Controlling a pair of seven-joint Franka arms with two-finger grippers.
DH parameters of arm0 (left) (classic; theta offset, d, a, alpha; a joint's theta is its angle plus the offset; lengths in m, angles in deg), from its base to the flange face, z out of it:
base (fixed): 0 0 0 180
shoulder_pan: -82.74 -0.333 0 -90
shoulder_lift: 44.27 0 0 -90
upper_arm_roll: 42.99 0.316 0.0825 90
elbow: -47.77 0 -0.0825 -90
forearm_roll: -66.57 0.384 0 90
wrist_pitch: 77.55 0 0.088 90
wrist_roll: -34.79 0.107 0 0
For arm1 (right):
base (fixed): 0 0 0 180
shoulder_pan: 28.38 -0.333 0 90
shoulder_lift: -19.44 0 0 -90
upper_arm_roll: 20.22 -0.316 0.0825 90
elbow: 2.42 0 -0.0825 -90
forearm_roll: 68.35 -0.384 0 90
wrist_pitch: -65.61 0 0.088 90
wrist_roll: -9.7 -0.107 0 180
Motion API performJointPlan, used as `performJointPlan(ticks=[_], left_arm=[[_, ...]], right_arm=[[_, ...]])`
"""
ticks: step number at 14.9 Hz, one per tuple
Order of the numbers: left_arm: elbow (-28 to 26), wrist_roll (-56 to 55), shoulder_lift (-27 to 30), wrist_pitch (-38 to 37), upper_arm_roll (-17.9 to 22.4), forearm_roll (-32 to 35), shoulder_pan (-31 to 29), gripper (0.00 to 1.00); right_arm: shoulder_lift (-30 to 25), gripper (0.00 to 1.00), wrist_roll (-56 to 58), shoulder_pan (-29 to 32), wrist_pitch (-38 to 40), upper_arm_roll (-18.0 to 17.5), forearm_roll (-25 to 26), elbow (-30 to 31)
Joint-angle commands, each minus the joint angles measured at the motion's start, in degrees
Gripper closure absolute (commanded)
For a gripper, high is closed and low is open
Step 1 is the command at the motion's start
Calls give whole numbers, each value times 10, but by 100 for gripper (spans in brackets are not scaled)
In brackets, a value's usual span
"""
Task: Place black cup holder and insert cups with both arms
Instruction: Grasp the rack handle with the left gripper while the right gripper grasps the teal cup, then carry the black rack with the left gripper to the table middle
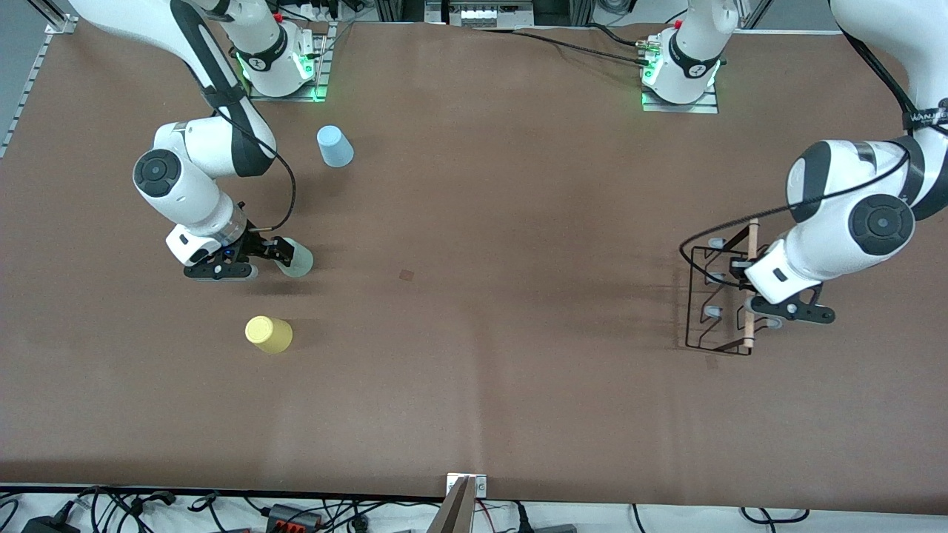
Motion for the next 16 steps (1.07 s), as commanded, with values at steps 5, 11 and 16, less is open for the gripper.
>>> performJointPlan(ticks=[5,11,16], left_arm=[[77,-195,-33,-34,-139,-63,53,99],[162,-358,-125,-21,-139,-62,198,99],[164,-402,-155,54,-139,-61,252,99]], right_arm=[[17,0,-2,-34,8,2,-83,0],[25,0,2,-33,9,2,-83,15],[30,0,0,-31,11,2,-83,16]])
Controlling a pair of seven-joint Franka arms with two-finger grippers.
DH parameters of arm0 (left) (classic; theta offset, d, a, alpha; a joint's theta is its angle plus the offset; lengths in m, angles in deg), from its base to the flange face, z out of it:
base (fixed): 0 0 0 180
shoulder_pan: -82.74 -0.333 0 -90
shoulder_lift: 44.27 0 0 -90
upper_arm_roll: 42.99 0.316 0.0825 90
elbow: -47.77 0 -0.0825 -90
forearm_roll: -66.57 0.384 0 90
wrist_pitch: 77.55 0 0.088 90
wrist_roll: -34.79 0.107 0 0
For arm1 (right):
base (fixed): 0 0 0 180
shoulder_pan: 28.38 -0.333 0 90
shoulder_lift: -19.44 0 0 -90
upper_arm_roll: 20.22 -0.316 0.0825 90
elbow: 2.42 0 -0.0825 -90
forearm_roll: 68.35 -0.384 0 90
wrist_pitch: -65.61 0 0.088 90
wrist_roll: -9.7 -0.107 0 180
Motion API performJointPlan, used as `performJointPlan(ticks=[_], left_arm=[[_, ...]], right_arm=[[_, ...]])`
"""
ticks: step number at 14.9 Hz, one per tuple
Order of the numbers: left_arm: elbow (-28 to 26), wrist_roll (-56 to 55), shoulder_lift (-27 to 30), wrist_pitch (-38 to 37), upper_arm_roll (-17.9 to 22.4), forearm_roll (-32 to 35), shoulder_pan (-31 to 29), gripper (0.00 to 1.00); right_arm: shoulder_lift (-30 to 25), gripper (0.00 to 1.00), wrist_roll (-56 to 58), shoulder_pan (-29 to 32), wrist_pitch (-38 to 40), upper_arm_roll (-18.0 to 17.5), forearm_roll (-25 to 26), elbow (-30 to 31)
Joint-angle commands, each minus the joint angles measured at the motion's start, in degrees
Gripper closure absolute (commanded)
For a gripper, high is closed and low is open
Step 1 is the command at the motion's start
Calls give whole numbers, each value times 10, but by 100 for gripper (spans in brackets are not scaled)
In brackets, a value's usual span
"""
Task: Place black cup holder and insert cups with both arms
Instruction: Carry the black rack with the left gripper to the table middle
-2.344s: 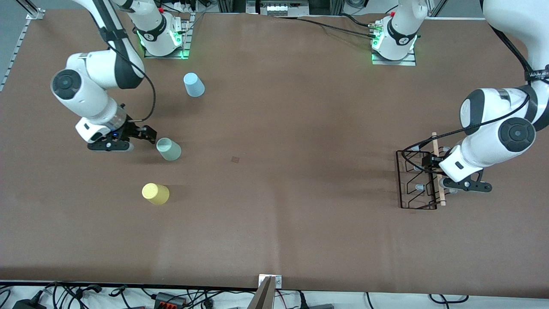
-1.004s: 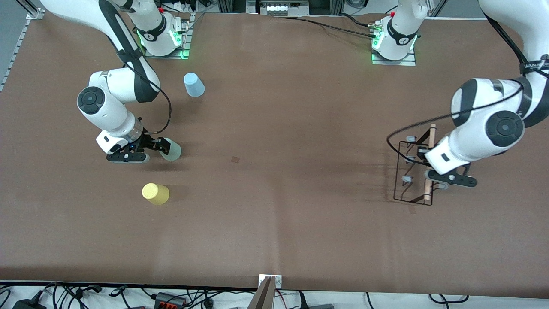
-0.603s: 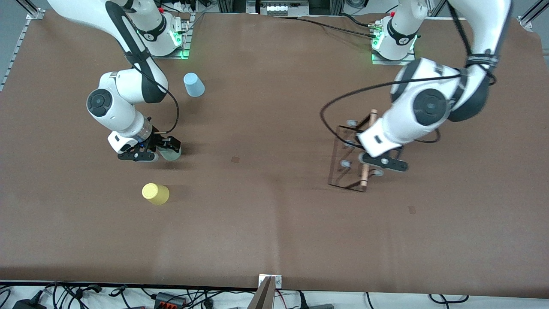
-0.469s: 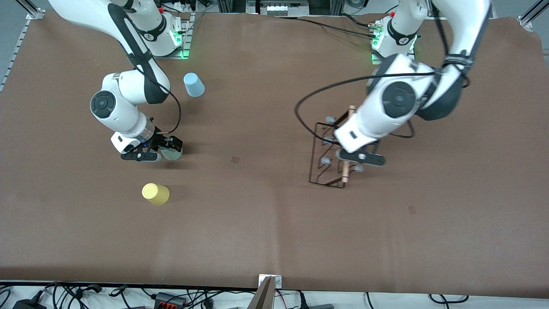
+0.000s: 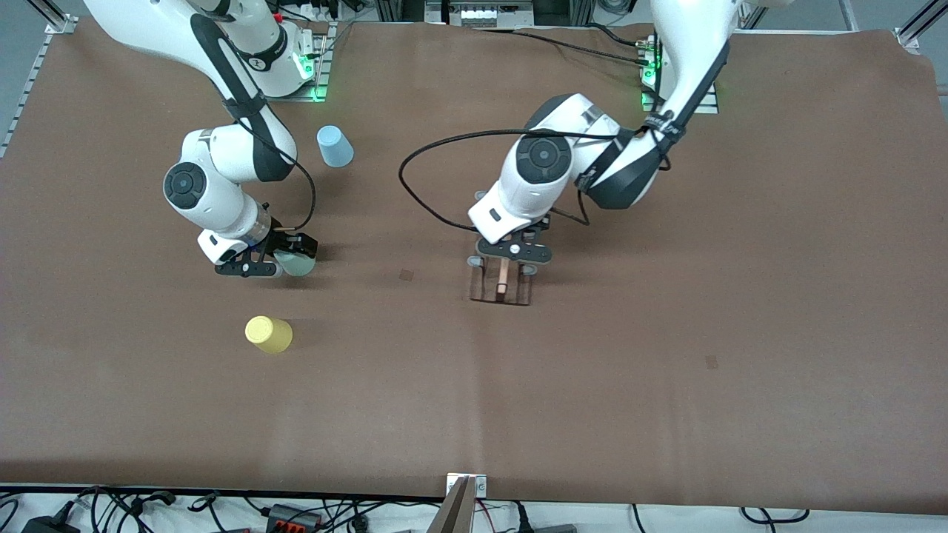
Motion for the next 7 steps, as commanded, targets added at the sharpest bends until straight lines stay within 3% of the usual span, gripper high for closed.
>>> performJointPlan(ticks=[1,2,5,6,7], left_arm=[[26,-22,-14,3,3,-3,25,99],[26,-34,-19,3,3,0,25,99],[26,-44,-25,3,3,1,30,98],[26,-43,-22,3,4,2,30,71],[26,-38,-21,2,7,9,29,1]], right_arm=[[-4,1,2,1,3,1,-12,6],[-4,11,3,2,4,1,-12,6],[-7,56,6,3,10,2,-12,4],[-10,69,7,4,15,2,-12,2],[-14,79,9,4,19,3,-12,-1]])
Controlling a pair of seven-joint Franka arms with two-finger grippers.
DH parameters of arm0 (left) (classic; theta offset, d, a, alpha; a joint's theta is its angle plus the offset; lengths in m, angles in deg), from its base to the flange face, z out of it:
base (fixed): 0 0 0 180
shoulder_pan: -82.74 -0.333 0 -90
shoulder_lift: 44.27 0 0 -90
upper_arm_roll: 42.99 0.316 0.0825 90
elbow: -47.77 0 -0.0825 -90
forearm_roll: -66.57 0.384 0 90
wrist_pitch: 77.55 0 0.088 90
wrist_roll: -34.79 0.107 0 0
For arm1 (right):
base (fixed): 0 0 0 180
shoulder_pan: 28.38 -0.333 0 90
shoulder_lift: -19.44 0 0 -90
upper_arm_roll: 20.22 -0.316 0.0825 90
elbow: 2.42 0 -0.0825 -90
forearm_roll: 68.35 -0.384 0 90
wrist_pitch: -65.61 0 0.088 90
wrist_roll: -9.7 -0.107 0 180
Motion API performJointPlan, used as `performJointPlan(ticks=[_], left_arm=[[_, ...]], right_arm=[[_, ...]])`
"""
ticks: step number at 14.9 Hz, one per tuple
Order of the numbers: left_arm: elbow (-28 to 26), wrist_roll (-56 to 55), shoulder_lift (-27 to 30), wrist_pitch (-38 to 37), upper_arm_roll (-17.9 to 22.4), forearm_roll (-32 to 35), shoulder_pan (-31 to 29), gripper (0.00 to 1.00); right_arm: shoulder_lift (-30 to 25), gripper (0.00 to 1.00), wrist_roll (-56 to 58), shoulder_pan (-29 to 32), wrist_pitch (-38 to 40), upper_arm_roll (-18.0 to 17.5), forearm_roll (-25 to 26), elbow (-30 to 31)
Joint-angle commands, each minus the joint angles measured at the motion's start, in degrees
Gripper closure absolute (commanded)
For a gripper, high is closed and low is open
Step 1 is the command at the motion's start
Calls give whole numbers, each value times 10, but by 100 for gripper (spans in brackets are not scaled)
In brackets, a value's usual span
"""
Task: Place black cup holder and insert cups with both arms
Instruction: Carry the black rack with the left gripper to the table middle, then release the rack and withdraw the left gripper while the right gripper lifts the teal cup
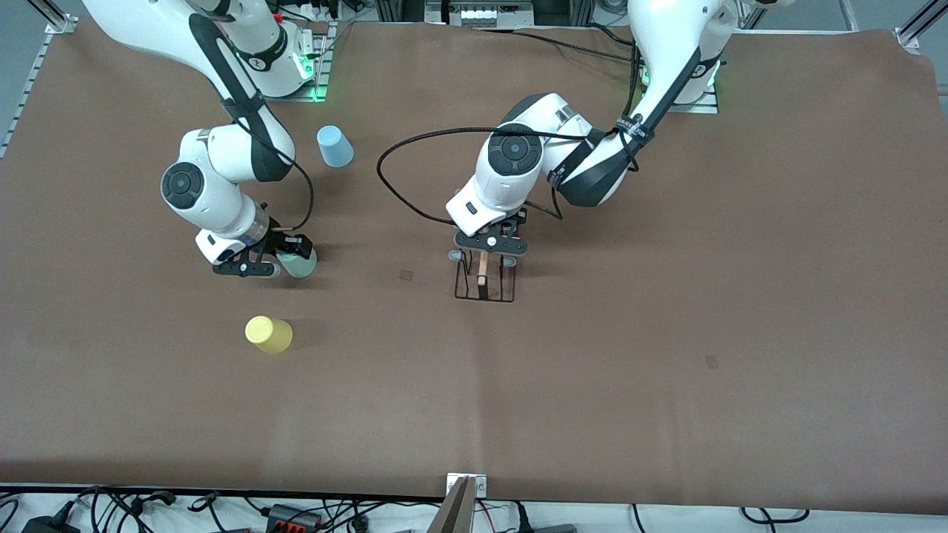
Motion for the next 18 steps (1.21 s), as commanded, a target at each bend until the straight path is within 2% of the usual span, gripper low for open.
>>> performJointPlan(ticks=[1,4,7,9,12,14,16,18], left_arm=[[19,-3,-2,-7,7,24,1,0],[21,-7,36,-32,9,37,-18,0],[23,-2,96,-109,10,53,-69,0],[23,-1,132,-143,11,54,-107,0],[23,11,167,-153,10,54,-183,0],[23,100,176,-173,11,53,-231,0],[23,209,180,-193,9,53,-295,0],[22,292,182,-206,9,53,-342,0]], right_arm=[[-18,82,11,3,18,1,-11,-5],[-69,84,11,7,107,2,-3,-35],[-132,84,3,6,182,3,-3,-46],[-159,84,-60,0,214,-4,-3,-46],[-181,84,-256,-25,248,-78,-3,-62],[-176,84,-419,-42,245,-147,-4,-83],[-153,84,-531,-73,239,-173,-7,-117],[-127,84,-633,-112,215,-177,-6,-147]])
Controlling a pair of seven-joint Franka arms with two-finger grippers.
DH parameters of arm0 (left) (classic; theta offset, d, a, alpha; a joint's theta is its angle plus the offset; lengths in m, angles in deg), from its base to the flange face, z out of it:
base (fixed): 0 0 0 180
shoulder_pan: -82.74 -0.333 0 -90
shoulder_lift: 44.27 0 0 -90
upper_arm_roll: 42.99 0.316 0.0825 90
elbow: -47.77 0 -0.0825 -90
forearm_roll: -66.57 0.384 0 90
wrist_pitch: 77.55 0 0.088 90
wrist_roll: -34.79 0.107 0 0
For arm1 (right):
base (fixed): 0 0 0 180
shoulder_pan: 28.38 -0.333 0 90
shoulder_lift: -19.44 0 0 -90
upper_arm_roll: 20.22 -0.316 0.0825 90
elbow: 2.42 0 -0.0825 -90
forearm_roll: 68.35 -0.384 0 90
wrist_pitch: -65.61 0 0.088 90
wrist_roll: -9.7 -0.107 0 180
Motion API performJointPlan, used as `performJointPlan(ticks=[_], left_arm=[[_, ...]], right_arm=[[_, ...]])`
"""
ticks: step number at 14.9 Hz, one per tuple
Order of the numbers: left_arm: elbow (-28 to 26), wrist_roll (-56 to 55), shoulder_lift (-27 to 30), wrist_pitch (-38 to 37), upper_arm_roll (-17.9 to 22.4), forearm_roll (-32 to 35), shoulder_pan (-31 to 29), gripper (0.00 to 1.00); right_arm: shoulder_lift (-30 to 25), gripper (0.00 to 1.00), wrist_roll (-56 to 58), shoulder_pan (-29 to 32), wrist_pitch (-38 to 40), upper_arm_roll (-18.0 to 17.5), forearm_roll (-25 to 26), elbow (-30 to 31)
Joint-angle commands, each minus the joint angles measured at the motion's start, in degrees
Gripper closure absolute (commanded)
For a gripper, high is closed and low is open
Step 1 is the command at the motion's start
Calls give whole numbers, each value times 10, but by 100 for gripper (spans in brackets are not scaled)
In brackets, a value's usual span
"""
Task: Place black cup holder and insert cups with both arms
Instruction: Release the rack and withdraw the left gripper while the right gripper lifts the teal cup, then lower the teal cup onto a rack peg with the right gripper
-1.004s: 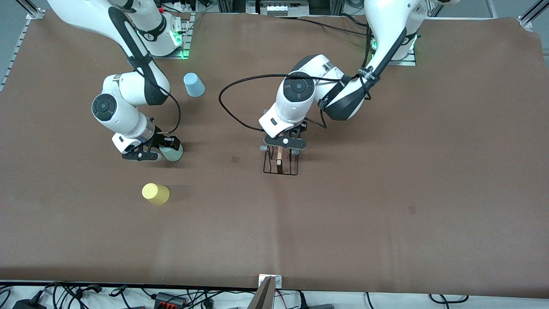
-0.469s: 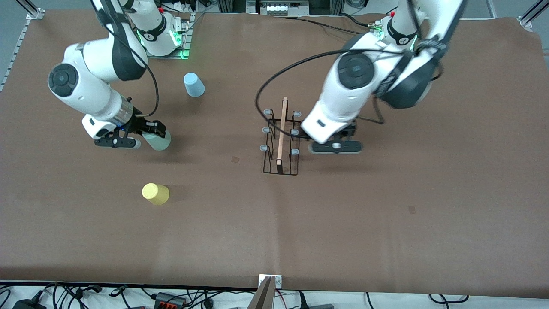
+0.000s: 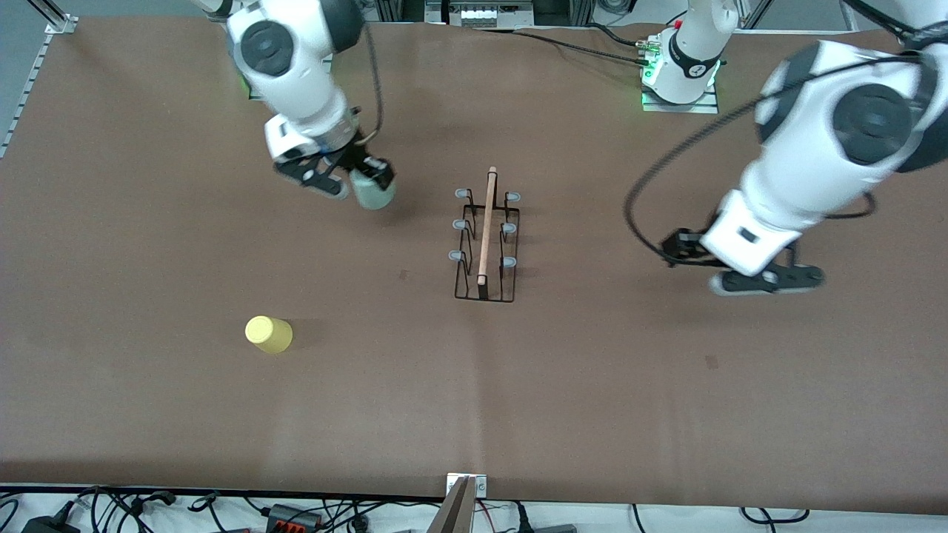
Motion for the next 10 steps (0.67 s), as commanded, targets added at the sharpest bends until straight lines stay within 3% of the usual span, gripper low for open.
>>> performJointPlan(ticks=[1,6,10], left_arm=[[-13,100,12,-29,-6,4,-53,0],[-20,170,15,-49,-8,4,-106,0],[-44,172,42,-67,-10,5,-112,0]], right_arm=[[55,84,-124,-45,-27,4,-2,-58],[112,84,-180,-75,-123,4,0,-69],[130,84,-180,-89,-129,4,0,-66]])
